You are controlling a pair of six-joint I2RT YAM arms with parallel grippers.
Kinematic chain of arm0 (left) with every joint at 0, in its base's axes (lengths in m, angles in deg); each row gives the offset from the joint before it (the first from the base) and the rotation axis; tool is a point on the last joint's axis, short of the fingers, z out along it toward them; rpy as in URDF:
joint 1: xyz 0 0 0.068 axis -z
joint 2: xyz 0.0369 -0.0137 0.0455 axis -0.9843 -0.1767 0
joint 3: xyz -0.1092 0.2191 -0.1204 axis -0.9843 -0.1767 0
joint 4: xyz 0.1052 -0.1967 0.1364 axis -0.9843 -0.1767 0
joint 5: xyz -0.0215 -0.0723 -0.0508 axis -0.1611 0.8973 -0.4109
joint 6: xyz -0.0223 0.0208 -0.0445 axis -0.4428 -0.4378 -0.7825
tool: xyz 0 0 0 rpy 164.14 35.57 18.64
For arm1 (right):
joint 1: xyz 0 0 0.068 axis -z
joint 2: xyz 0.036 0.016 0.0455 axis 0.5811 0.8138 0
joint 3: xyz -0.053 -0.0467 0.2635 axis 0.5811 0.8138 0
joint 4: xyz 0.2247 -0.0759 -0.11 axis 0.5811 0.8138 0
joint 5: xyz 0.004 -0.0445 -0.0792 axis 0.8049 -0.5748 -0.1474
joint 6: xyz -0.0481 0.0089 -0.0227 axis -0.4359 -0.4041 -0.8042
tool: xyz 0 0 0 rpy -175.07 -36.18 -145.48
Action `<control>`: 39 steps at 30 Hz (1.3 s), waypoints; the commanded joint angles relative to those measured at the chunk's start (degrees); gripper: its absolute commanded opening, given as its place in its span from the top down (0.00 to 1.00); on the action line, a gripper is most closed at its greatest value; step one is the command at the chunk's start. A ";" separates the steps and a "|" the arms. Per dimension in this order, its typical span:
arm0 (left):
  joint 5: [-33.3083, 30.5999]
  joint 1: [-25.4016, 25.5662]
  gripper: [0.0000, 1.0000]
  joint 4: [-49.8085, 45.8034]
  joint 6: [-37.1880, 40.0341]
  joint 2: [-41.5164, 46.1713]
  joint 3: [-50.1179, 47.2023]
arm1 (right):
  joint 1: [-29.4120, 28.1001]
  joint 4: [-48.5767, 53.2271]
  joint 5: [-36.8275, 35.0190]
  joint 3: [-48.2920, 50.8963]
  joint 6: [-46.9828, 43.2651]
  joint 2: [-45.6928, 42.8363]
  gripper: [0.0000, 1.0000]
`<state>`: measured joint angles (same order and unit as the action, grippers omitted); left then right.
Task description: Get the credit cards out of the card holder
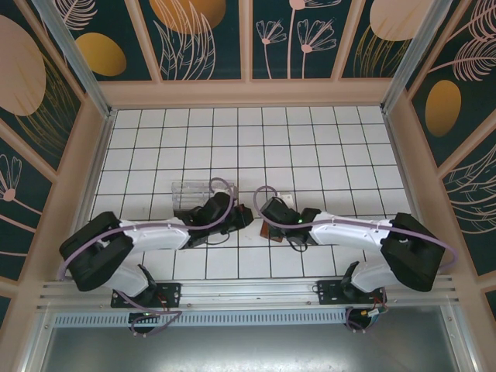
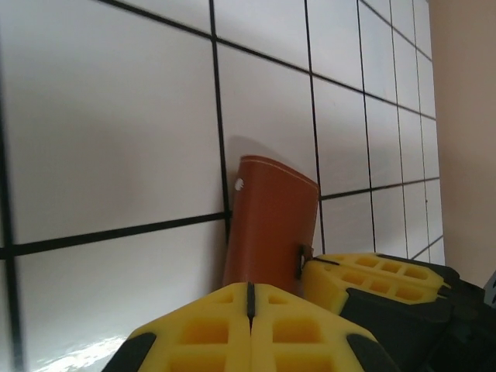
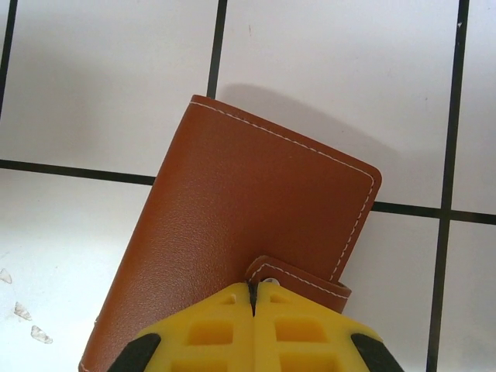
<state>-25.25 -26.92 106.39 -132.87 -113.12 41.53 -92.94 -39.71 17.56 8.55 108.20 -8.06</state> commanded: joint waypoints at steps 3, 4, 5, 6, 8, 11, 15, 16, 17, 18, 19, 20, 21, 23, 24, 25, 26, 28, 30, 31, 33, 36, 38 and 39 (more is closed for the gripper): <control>4.68 1.14 1.00 4.59 -1.69 -5.47 4.03 | 0.98 -4.75 2.17 2.65 -0.44 -2.47 1.00; 5.07 1.22 1.00 4.57 -1.70 -6.36 4.60 | 1.11 -5.13 2.39 2.98 -0.43 -2.60 1.00; 5.41 1.24 1.00 4.50 -1.78 -7.10 5.05 | 1.23 -5.43 2.48 3.19 -0.42 -2.70 1.00; 5.78 1.26 1.00 4.19 -1.77 -7.97 5.59 | 1.37 -5.65 2.72 3.38 -0.42 -2.84 1.00; 6.80 1.31 1.00 3.82 -1.94 -10.17 6.67 | 1.76 -6.21 3.35 3.80 -0.42 -3.20 1.00; 8.62 1.34 1.00 4.33 -2.25 -14.01 7.99 | 2.00 -6.67 3.48 4.16 -0.44 -3.59 1.00; 9.01 1.59 1.00 3.73 -2.63 -16.62 9.32 | 2.21 -6.85 3.80 4.26 -0.42 -3.54 1.00; 8.89 1.59 1.00 2.77 -2.74 -17.17 9.76 | 2.17 -6.94 3.88 4.33 -0.46 -3.50 1.00; 8.64 1.59 1.00 1.50 -2.85 -17.71 10.23 | 2.20 -7.07 3.86 4.35 -0.33 -3.51 1.00; 7.93 1.54 1.00 -0.88 -3.03 -18.29 10.75 | 2.21 -7.03 3.88 4.36 -0.30 -3.51 1.00; 7.14 1.58 1.00 -3.26 -3.08 -19.00 11.44 | 2.22 -6.94 3.87 4.34 -0.31 -3.59 1.00; 6.69 1.59 1.00 -4.56 -3.15 -19.50 11.71 | 2.21 -6.81 3.76 4.36 -0.22 -3.81 1.00; 6.35 1.59 1.00 -5.52 -3.33 -19.87 11.78 | 2.21 -6.53 3.44 4.44 -0.12 -4.14 1.00; 5.70 1.59 1.00 -6.67 -3.88 -20.19 11.72 | 2.34 -5.77 2.98 4.75 0.17 -5.22 1.00; 5.19 1.59 1.00 -7.35 -3.96 -20.14 11.80 | 2.43 -5.06 2.57 4.91 0.35 -6.00 1.00; 4.48 1.59 1.00 -8.38 -3.99 -20.06 11.89 | 2.66 -4.24 2.19 5.10 0.67 -6.99 1.00; 3.88 1.57 1.00 -9.03 -4.09 -20.03 11.94 | 2.88 -3.57 1.87 5.46 0.81 -8.04 1.00; 2.79 1.59 1.00 -9.98 -4.28 -19.67 11.77 | 3.75 -2.13 1.71 6.53 1.31 -10.73 1.00; 2.21 1.54 1.00 -10.60 -4.42 -19.38 11.84 | 4.72 -0.96 1.77 7.77 1.78 -13.39 1.00; 1.83 1.58 1.00 -10.96 -4.35 -19.32 12.00 | 5.42 -0.56 2.11 8.55 1.84 -14.87 1.00; 1.52 1.56 1.00 -11.20 -4.21 -19.26 12.24 | 6.84 0.41 2.54 9.88 2.27 -17.17 1.00; 1.60 1.58 1.00 -10.95 -3.81 -19.39 12.75 | 8.32 0.57 4.04 11.76 2.68 -20.04 1.00; 1.67 1.59 1.00 -10.58 -3.54 -19.12 12.98 | 8.53 0.92 4.09 12.35 3.26 -21.16 1.00; 1.58 1.59 1.00 -10.36 -3.42 -18.74 13.00 | 8.54 1.18 4.10 12.44 3.49 -21.66 1.00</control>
<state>-20.44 -25.37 102.43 -136.39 -130.76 54.80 -84.74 -40.45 21.06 20.12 110.17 -28.16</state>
